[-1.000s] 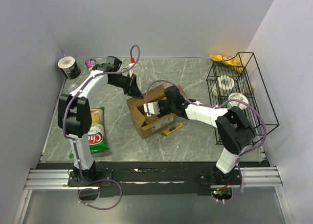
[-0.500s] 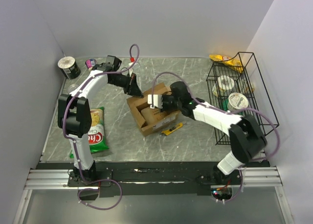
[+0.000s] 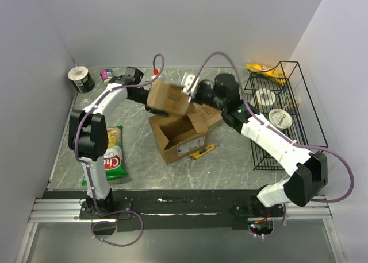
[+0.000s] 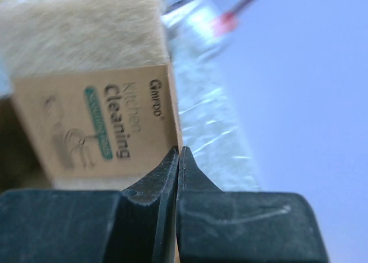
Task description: Unpack the express box
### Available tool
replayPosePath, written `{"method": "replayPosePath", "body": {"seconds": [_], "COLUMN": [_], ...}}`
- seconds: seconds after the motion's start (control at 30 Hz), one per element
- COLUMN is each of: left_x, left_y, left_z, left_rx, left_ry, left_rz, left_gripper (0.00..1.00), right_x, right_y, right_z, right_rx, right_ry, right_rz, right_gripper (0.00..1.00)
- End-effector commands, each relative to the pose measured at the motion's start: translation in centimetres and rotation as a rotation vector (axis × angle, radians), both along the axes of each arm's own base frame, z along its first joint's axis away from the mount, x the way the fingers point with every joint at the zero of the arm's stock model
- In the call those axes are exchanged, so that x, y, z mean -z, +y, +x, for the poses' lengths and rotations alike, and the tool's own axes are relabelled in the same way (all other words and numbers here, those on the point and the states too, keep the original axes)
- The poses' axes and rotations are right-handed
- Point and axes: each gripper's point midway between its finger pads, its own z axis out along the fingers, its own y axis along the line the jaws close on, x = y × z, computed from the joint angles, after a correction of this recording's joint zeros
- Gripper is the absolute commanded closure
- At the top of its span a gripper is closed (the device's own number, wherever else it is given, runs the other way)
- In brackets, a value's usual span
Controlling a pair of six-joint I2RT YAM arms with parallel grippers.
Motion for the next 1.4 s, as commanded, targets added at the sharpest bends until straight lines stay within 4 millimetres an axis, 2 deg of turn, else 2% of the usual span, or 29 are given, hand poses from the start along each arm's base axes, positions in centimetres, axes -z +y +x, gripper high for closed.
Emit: {"method": "replayPosePath", "body": {"seconds": [0.0, 0.13, 0.23, 0.33, 0.37, 0.4, 0.47, 0.5, 0.6, 0.77, 0.83, 1.0, 1.03, 1.07, 1.13, 1.17, 1.23, 1.27, 1.37], "left_x": [0.7, 0.6, 0.7, 0.7, 1.1, 0.7, 1.2, 0.9, 0.9, 0.3, 0.1, -0.4, -0.4, -0.7, -0.9, -1.2, -1.3, -1.4, -1.8], "left_y": [0.5, 1.6, 2.7, 4.6, 5.1, 5.6, 7.0, 7.5, 9.2, 11.8, 12.7, 15.4, 15.6, 15.7, 15.7, 15.7, 15.8, 15.8, 15.8], "left_z": [-1.1, -1.6, -1.9, -1.6, -1.9, -2.1, -2.0, -2.1, -2.3, -2.0, -2.0, -1.9, -2.0, -2.1, -2.3, -2.3, -2.3, -2.3, -1.8], "left_rx": [0.010, -0.005, -0.039, -0.119, -0.138, -0.159, -0.203, -0.219, -0.265, -0.340, -0.356, -0.427, -0.430, -0.428, -0.426, -0.427, -0.427, -0.429, -0.446], "left_ry": [0.022, 0.015, 0.015, 0.010, 0.023, 0.015, 0.013, 0.003, 0.003, -0.019, -0.022, -0.027, -0.025, -0.041, -0.048, -0.055, -0.057, -0.057, -0.077], "left_rz": [0.016, 0.046, 0.086, 0.127, 0.141, 0.150, 0.201, 0.209, 0.244, 0.289, 0.302, 0.309, 0.310, 0.309, 0.312, 0.310, 0.312, 0.311, 0.304], "left_gripper": [0.99, 0.99, 0.99, 0.99, 0.99, 0.99, 0.99, 0.99, 0.99, 0.99, 0.99, 0.99, 0.99, 0.99, 0.99, 0.99, 0.99, 0.98, 0.95], "right_x": [-10.7, -11.9, -11.4, -9.7, -9.1, -7.3, -5.6, -4.0, -1.2, 2.4, 3.2, 5.4, 4.9, 6.6, 6.9, 8.5, 9.3, 10.8, 13.0], "right_y": [-2.4, -5.3, -7.6, -10.7, -11.2, -11.5, -11.8, -11.6, -11.1, -9.8, -8.1, -4.9, -4.3, -4.0, -3.1, -2.6, -1.8, -1.6, -0.9], "right_z": [1.7, 3.3, 4.7, 6.7, 7.1, 7.4, 7.7, 7.7, 7.8, 9.1, 9.1, 11.5, 12.0, 12.7, 13.2, 13.4, 13.6, 13.7, 13.2], "right_rx": [0.180, 0.334, 0.442, 0.592, 0.625, 0.652, 0.674, 0.680, 0.692, 0.706, 0.641, 0.611, 0.607, 0.620, 0.603, 0.603, 0.588, 0.598, 0.594], "right_ry": [-0.077, -0.060, -0.036, 0.022, 0.056, 0.113, 0.170, 0.211, 0.313, 0.439, 0.505, 0.616, 0.617, 0.647, 0.672, 0.701, 0.725, 0.755, 0.805], "right_rz": [0.280, 0.358, 0.379, 0.396, 0.419, 0.390, 0.388, 0.364, 0.362, 0.385, 0.396, 0.409, 0.415, 0.399, 0.405, 0.384, 0.371, 0.353, 0.319], "right_gripper": [1.00, 1.00, 1.00, 1.00, 1.00, 1.00, 1.00, 1.00, 1.00, 1.00, 1.00, 1.00, 1.00, 1.00, 1.00, 1.00, 1.00, 1.00, 1.00]}}
